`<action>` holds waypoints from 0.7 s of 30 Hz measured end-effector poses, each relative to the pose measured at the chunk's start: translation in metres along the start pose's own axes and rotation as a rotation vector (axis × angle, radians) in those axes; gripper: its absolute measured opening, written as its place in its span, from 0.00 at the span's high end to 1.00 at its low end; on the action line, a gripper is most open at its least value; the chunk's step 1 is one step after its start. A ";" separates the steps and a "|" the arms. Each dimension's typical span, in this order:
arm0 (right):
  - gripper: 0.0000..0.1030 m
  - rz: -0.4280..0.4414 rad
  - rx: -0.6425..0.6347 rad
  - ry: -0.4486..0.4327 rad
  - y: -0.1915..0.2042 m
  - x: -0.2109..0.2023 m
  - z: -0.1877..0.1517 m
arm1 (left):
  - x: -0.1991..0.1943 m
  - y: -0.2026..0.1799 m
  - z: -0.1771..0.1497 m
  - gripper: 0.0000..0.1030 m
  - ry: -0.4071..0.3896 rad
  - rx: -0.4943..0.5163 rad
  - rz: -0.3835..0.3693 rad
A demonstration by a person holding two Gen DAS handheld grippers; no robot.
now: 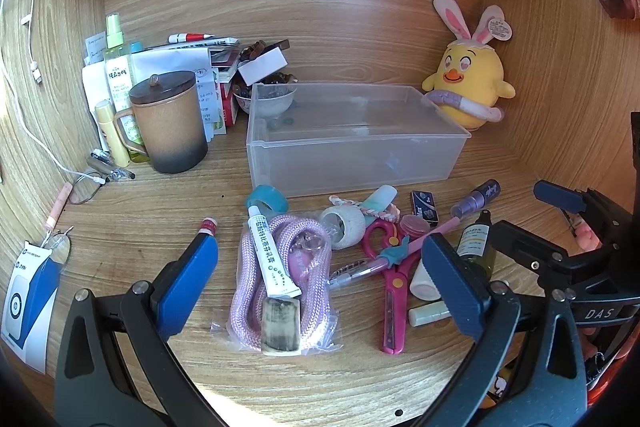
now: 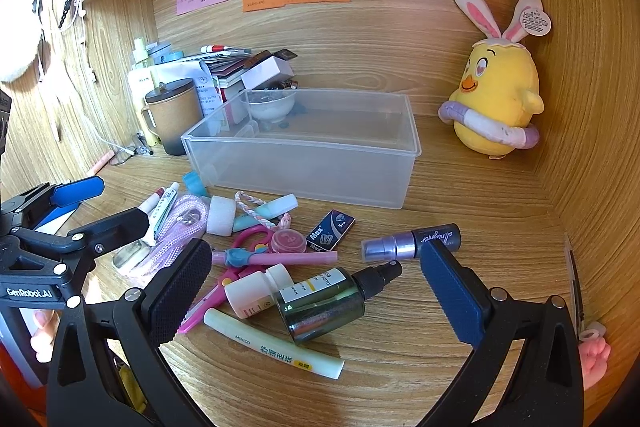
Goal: Organize objects
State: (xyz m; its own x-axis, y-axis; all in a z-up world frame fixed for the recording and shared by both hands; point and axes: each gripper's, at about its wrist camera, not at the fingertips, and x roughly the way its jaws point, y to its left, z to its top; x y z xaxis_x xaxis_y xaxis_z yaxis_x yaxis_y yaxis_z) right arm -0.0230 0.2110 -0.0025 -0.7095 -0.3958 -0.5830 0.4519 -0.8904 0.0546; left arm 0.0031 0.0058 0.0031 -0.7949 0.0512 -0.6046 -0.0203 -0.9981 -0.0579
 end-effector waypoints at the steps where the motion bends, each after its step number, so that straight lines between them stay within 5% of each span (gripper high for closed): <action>1: 0.00 0.000 0.000 0.000 0.000 0.000 0.000 | 0.000 0.000 0.000 0.00 0.001 -0.001 -0.001; 15: 0.00 0.036 -0.008 -0.007 -0.002 0.000 -0.002 | -0.003 0.011 -0.003 0.01 -0.009 -0.028 -0.036; 21: 0.01 0.028 -0.013 0.000 -0.008 0.000 -0.007 | -0.005 0.043 -0.004 0.16 0.005 -0.078 0.021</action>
State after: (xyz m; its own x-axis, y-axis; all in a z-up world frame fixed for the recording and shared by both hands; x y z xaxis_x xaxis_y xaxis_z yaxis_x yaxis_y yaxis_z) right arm -0.0231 0.2201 -0.0087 -0.6966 -0.4203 -0.5814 0.4786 -0.8760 0.0599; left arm 0.0090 -0.0373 0.0007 -0.7917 0.0305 -0.6101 0.0437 -0.9934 -0.1064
